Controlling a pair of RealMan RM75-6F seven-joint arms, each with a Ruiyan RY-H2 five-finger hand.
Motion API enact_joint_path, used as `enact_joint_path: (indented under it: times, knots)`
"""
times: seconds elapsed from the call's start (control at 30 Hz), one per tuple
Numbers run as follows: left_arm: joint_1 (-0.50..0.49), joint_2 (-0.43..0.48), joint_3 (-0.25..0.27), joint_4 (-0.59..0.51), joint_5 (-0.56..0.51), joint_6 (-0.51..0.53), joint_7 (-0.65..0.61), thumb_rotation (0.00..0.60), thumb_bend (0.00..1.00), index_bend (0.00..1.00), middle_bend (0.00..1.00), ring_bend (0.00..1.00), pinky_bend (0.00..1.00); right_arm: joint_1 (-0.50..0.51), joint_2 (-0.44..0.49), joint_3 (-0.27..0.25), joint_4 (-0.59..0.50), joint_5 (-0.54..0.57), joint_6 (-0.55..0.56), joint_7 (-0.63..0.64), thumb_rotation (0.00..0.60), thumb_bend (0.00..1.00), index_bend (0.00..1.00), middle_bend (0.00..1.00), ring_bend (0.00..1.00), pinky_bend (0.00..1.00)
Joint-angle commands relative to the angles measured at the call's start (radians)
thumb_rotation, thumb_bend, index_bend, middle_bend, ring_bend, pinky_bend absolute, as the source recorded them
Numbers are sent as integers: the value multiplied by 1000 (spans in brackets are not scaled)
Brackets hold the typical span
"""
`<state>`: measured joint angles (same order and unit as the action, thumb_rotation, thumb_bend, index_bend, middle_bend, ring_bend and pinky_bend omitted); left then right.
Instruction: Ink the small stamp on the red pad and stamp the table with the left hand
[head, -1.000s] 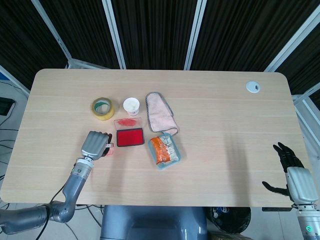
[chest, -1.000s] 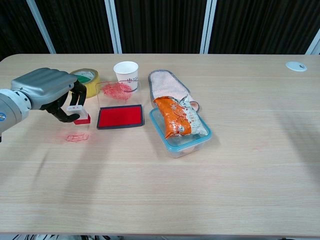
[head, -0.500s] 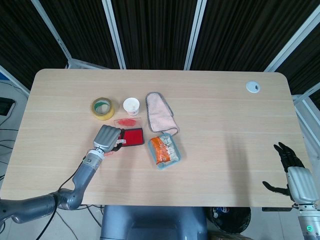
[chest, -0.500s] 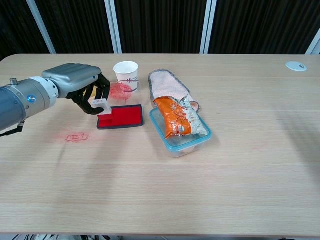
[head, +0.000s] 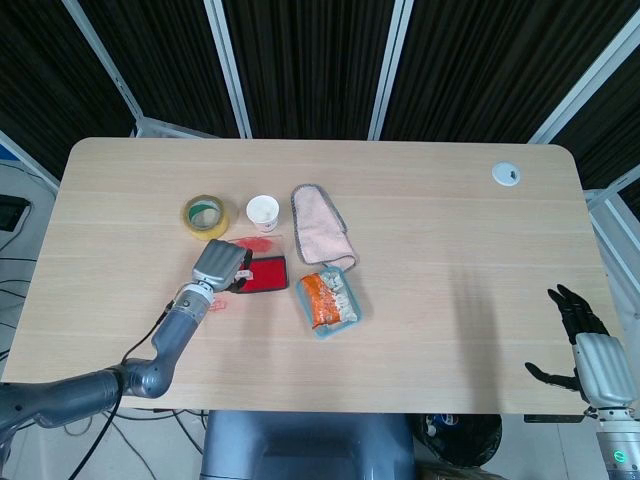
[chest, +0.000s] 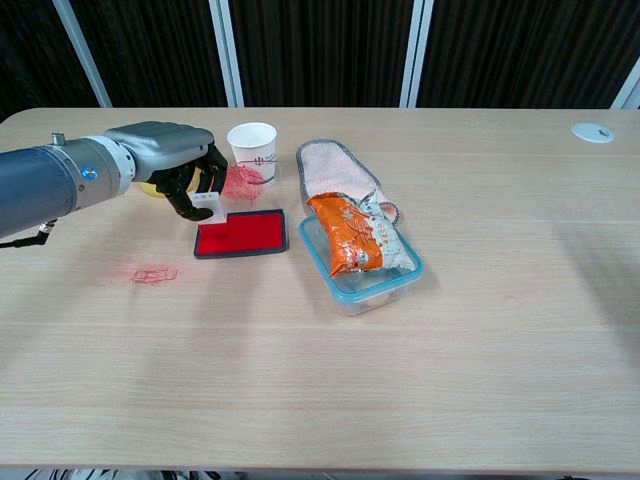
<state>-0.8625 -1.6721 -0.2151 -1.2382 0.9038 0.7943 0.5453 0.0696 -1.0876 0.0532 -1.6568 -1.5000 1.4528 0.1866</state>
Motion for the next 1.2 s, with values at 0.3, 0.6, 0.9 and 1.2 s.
enact_joint_path:
  times: [0.3,0.6,0.9,1.2]
  knots:
    - [-36,-7,12,33,-47,-47,-14,600,509,745,726,579,638,0,1,1,-1,3,-2,2,600,143,0,0,0,185]
    - [-55,-16,25,55,-58,-62,-23,600,511,745,726,579,638,1,2,1,-3,6,-6,3,600,143,0,0,0,185]
    - [-60,-22,38,78,-57,-72,-46,600,511,745,727,579,638,1,3,0,-5,6,-9,5,600,143,0,0,0,185]
    - [-68,-38,52,114,-57,-84,-59,600,511,746,727,579,639,2,4,1,-8,9,-12,11,600,144,0,0,0,185]
